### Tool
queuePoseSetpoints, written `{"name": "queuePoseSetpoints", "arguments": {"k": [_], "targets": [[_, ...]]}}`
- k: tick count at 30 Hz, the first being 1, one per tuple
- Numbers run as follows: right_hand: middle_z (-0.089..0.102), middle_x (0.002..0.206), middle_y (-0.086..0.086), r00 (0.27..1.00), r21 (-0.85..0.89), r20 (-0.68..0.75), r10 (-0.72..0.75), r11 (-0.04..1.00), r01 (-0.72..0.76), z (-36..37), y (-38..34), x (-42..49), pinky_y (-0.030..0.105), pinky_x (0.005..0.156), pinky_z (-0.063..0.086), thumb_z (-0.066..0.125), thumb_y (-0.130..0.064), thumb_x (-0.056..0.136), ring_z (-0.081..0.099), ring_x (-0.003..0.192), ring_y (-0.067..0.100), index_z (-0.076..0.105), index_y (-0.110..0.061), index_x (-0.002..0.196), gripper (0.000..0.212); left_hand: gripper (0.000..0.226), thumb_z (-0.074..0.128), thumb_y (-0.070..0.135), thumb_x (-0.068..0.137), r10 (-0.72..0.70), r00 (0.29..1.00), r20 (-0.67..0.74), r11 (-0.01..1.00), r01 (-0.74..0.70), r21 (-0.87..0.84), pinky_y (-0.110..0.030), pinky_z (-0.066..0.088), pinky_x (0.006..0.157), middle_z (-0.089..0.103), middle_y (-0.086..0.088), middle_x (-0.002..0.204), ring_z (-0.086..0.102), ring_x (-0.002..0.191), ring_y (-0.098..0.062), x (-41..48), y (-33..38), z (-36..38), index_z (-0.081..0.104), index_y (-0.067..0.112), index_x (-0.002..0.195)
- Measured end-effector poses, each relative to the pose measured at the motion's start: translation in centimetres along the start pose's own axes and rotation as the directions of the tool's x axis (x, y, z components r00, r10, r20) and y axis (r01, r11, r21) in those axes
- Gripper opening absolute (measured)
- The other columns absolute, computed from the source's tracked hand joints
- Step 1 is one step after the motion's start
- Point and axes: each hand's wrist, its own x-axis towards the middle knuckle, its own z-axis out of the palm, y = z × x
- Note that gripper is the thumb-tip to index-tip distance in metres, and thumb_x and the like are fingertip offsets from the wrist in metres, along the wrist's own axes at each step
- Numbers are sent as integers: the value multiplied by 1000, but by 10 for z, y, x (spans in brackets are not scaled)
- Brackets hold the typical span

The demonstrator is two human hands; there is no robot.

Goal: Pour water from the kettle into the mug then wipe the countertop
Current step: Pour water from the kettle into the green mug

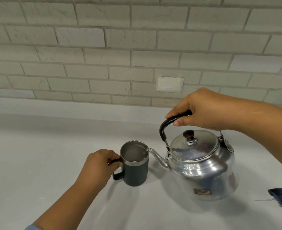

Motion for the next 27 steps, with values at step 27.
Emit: {"name": "queuePoseSetpoints", "arguments": {"k": [27], "targets": [[57,79,-24,997,-205,44,-65,976,73,-13,-18,11,14,57,36,64,-48,80,51,68,-5,66,-48,105,25,19,74,21,77,-6,1000,3,1000,6,-6,-11,40,57,62,21,75,60,73,-1,2,-2,2,64,37,75]]}}
